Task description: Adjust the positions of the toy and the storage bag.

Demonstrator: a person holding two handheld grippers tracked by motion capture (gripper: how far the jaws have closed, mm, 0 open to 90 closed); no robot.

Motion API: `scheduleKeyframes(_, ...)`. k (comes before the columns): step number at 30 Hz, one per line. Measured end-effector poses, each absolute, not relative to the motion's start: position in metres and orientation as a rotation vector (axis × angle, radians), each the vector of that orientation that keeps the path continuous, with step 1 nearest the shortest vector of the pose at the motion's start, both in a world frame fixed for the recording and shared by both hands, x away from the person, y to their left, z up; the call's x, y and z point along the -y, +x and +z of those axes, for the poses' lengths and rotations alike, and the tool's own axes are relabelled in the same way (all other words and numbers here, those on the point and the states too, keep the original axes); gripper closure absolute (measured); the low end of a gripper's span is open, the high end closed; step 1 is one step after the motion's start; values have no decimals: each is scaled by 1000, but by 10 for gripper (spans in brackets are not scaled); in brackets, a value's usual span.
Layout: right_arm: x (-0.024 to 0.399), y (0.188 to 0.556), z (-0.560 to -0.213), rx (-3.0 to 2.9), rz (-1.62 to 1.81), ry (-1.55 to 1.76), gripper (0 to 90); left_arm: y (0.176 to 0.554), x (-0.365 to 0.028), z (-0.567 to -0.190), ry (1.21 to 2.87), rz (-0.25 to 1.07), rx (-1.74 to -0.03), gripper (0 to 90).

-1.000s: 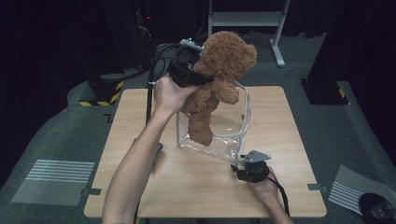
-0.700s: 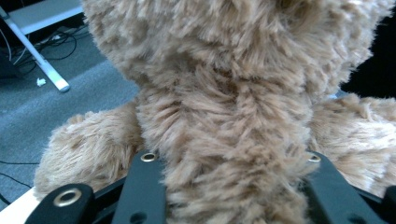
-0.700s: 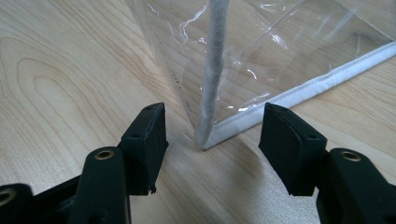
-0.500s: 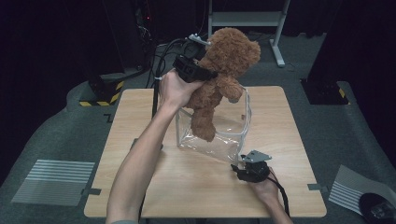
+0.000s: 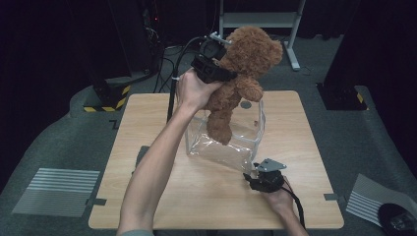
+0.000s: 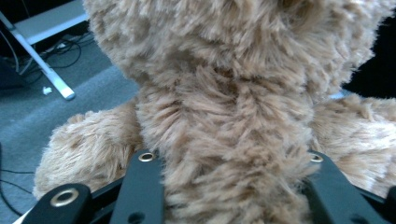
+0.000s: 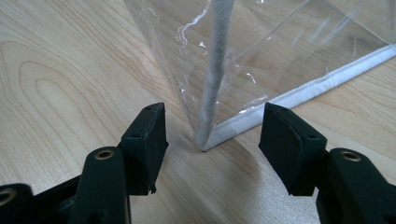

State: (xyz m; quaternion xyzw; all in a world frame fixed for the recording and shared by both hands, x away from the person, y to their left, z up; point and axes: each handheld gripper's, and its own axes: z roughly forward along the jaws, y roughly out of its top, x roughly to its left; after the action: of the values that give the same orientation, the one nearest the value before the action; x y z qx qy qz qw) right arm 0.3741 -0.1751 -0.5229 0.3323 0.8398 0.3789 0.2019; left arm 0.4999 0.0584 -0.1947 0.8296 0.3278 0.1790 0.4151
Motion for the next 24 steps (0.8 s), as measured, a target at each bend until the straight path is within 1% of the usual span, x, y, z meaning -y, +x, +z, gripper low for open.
scheduleKeyframes(7, 175, 374, -523, -2342, 1061, 933, 410, 509, -67, -194, 2024, 416, -872, 614)
scheduleKeyframes(10, 175, 373, -523, -2344, 1056, 929, 411, 509, -69, -195, 2024, 437, -881, 614)
scheduleKeyframes(22, 175, 374, -523, -2346, 1058, 927, 417, 517, -58, -221, 2026, 470, -910, 611)
scheduleKeyframes(24, 176, 373, -523, -2338, 1069, 933, 441, 518, -57, -224, 2030, 465, -909, 611)
